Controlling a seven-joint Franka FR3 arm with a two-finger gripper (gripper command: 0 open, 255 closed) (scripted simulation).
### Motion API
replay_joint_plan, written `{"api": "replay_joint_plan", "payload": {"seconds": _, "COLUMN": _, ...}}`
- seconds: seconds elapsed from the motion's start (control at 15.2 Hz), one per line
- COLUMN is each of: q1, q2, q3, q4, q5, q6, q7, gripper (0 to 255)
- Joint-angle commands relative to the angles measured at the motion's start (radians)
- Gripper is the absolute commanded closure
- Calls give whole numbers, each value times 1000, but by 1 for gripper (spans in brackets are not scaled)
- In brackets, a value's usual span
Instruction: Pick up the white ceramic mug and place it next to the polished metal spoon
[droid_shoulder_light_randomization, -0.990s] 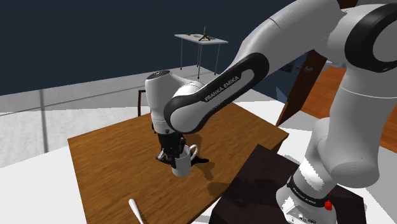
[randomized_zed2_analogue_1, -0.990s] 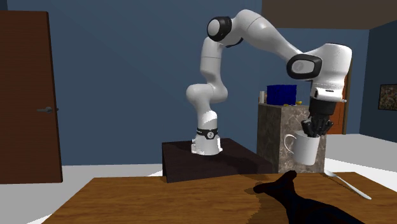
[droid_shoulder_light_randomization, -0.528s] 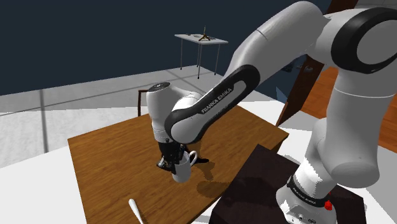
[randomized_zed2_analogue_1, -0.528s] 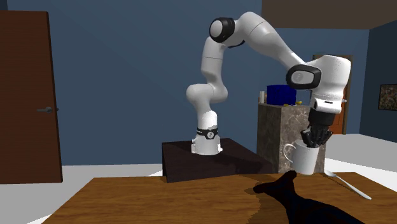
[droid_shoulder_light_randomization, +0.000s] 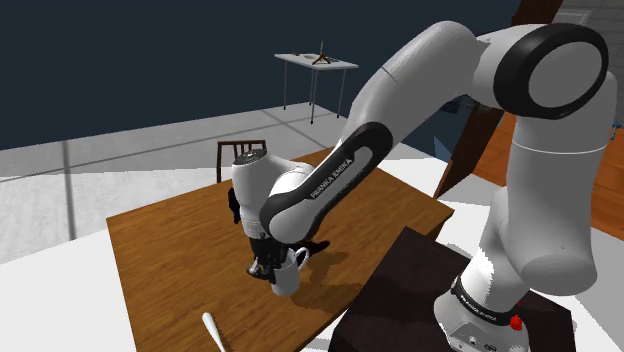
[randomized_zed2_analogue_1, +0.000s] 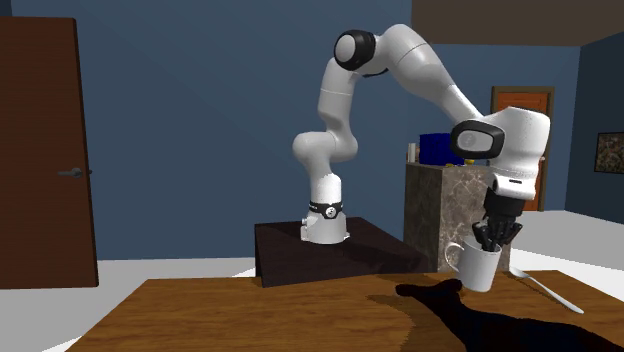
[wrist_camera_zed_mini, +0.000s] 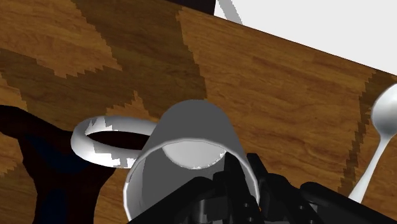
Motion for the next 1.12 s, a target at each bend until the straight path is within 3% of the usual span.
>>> {"api": "replay_joint_plan", "payload": {"seconds": 0.0, "q1": 1, "q2": 20, "q3": -4, "q4": -5, "q5": -6, "q6": 24, "q7": 3, "gripper": 255}}
{"api": "replay_joint_plan", "payload": {"seconds": 0.66, "q1": 4, "q2": 46, "q3": -8, "q4": -5, "q5": -14, "q6": 49, "q7": 7, "gripper": 255}}
{"api": "replay_joint_plan", "payload": {"seconds": 0.73, "q1": 4, "q2": 46, "q3": -8, "q4": -5, "q5": -14, "q6": 49, "q7": 7, "gripper": 0}}
{"api": "replay_joint_plan", "payload": {"seconds": 1.06, "q1": 4, "q2": 46, "q3": -8, "q4": -5, "q5": -14, "q6": 49, "q7": 7, "gripper": 0}}
